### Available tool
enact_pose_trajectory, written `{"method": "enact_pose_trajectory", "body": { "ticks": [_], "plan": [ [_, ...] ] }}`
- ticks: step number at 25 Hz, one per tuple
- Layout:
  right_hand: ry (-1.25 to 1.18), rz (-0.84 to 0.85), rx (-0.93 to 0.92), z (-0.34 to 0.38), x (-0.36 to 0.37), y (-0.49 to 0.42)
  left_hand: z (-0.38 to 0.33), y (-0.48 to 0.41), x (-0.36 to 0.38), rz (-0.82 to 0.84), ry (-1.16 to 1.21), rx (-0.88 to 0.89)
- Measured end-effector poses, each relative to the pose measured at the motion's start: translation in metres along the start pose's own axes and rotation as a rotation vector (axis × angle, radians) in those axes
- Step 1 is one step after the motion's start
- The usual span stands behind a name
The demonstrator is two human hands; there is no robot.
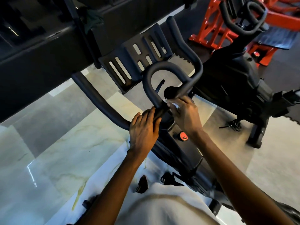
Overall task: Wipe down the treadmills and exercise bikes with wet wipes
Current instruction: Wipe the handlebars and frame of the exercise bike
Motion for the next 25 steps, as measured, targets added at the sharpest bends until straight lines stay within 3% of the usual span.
{"method": "enact_pose_trajectory", "body": {
  "ticks": [4, 9, 16, 21, 25],
  "plan": [
    [-0.141, -0.001, 0.052, -0.009, -0.012, -0.021, -0.003, 0.005, -0.002, -0.049, -0.057, -0.011],
    [-0.2, 0.255, -0.327, 0.015, 0.017, -0.034, -0.011, 0.015, -0.004, -0.156, -0.137, -0.134],
    [-0.289, 0.274, -0.342, 0.017, 0.032, -0.09, -0.014, 0.019, 0.0, -0.147, -0.132, -0.271],
    [-0.315, 0.511, -0.46, 0.002, 0.024, -0.069, -0.017, 0.021, 0.003, -0.178, -0.153, -0.335],
    [-0.333, 0.404, -0.413, 0.02, 0.04, -0.096, -0.02, 0.022, 0.006, -0.194, -0.144, -0.387]
  ]
}}
Point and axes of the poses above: each hand's wrist, its own y-axis away from the middle knuckle, its own x-axis out of the palm, z = x × y, the point moved 8 cm from there along -y, towards the middle knuckle, and after that the axes turned 2 degrees about x, right-handed, at the moved point
